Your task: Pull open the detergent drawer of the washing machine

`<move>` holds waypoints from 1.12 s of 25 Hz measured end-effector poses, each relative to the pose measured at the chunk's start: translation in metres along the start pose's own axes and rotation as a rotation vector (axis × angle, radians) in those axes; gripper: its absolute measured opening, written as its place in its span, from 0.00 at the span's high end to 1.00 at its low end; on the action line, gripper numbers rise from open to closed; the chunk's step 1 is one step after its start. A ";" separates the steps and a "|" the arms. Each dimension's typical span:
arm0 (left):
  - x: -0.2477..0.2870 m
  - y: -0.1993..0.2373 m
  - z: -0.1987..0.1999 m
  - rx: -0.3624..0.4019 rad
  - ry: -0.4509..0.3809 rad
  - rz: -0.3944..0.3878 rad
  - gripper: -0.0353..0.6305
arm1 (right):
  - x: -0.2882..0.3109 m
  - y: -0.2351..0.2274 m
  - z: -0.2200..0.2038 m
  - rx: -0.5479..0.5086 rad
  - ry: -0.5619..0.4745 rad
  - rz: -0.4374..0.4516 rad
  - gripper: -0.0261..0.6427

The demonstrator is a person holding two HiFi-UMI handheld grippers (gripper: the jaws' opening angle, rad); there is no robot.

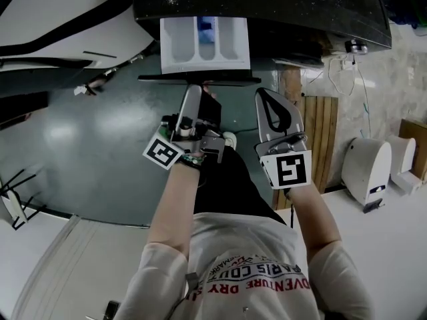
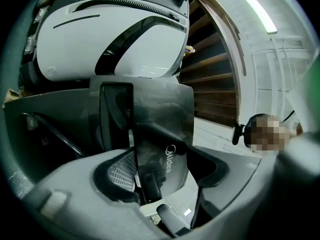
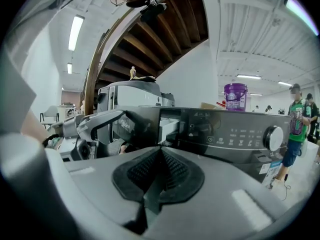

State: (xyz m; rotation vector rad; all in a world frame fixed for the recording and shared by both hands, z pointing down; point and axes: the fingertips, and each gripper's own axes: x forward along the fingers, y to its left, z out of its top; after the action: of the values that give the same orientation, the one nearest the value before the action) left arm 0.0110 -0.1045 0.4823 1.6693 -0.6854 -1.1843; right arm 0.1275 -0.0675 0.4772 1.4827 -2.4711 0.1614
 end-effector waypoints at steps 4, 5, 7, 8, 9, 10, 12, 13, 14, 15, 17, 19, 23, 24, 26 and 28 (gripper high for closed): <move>-0.020 -0.009 -0.007 -0.002 -0.001 0.002 0.47 | -0.018 0.004 0.000 -0.009 -0.006 -0.001 0.96; -0.025 -0.011 -0.009 -0.003 -0.002 0.001 0.47 | -0.022 0.006 0.001 -0.009 -0.010 0.000 0.96; -0.033 -0.015 -0.011 -0.004 -0.004 0.001 0.47 | -0.030 0.009 0.002 -0.005 -0.017 0.001 0.96; -0.035 -0.016 -0.011 -0.004 -0.007 0.004 0.48 | -0.034 0.010 0.002 -0.002 -0.020 0.002 0.96; -0.035 -0.017 -0.012 -0.005 -0.012 0.006 0.48 | -0.037 0.011 0.002 -0.001 -0.021 0.004 0.96; -0.035 -0.017 -0.012 -0.004 -0.016 0.008 0.48 | -0.041 0.012 0.001 -0.002 -0.023 0.005 0.96; -0.036 -0.017 -0.013 -0.001 -0.019 0.007 0.48 | -0.047 0.015 0.000 -0.005 -0.023 0.006 0.96; -0.037 -0.016 -0.012 0.002 -0.020 0.006 0.48 | -0.049 0.015 -0.001 -0.005 -0.021 0.005 0.96; -0.037 -0.016 -0.012 0.006 -0.020 0.004 0.48 | -0.050 0.015 -0.001 -0.001 -0.022 0.003 0.96; -0.036 -0.015 -0.011 0.009 -0.021 0.002 0.48 | -0.051 0.014 -0.001 0.004 -0.024 -0.001 0.96; -0.036 -0.015 -0.011 0.010 -0.024 -0.001 0.48 | -0.054 0.011 -0.005 -0.003 -0.019 -0.005 0.96; -0.035 -0.015 -0.011 0.009 -0.025 0.002 0.47 | -0.057 0.009 -0.008 -0.023 -0.012 -0.006 0.96; -0.039 -0.008 -0.012 0.020 -0.029 0.067 0.44 | -0.058 0.010 -0.006 0.003 -0.017 -0.012 0.96; -0.040 -0.007 -0.012 0.017 -0.032 0.084 0.42 | -0.058 0.011 -0.005 0.011 -0.017 -0.015 0.96; -0.040 -0.005 -0.013 0.010 -0.036 0.113 0.42 | -0.061 0.011 -0.006 0.001 -0.013 -0.018 0.96; -0.043 -0.002 -0.015 0.016 -0.029 0.161 0.40 | -0.066 0.015 -0.006 -0.013 -0.012 -0.017 0.96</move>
State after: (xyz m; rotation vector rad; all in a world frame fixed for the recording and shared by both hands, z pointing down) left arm 0.0083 -0.0627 0.4989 1.5818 -0.8331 -1.0926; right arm 0.1449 -0.0030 0.4656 1.5032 -2.4634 0.1334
